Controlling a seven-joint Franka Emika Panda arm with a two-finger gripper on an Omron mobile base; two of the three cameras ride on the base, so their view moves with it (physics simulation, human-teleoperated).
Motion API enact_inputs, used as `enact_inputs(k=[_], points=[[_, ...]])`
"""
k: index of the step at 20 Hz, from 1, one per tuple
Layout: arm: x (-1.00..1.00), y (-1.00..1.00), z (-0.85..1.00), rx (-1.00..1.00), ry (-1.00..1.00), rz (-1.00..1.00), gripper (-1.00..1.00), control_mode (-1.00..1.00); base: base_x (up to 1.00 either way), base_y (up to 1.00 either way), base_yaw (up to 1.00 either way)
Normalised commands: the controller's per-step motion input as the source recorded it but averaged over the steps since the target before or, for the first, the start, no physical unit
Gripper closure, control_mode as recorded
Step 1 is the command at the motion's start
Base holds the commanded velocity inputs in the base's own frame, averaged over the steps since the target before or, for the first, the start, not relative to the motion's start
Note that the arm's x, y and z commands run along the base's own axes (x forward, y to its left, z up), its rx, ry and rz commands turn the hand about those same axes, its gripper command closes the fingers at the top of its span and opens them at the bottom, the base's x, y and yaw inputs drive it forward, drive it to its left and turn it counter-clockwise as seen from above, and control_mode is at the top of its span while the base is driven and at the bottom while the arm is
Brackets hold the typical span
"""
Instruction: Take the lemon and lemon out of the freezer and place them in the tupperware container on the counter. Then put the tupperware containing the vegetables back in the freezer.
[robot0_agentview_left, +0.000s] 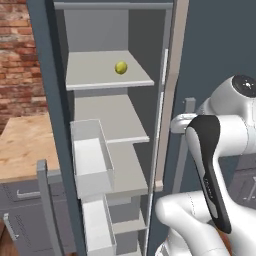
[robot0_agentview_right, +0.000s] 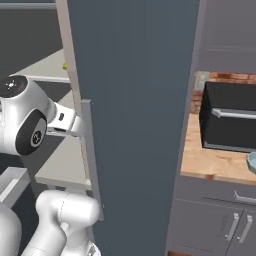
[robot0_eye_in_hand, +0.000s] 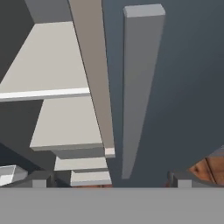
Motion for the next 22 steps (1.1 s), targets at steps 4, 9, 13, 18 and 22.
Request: enact_inputs(k=[4, 9, 13, 18, 22], points=[[0.0, 0.0, 0.0, 0.0, 0.0, 0.0, -1.0, 1.0, 0.0, 0.34, 0.0], [0.0, 0.0, 0.0, 0.0, 0.0, 0.0, -1.0, 1.0, 0.0, 0.35, 0.0], [0.0, 0.0, 0.0, 0.0, 0.0, 0.0, -1.0, 1.0, 0.0, 0.34, 0.0], [0.0, 0.0, 0.0, 0.0, 0.0, 0.0, -1.0, 1.0, 0.0, 0.27, -0.01], [0.0, 0.0, 0.0, 0.0, 0.0, 0.0, -1.0, 1.0, 0.0, 0.19, 0.0]])
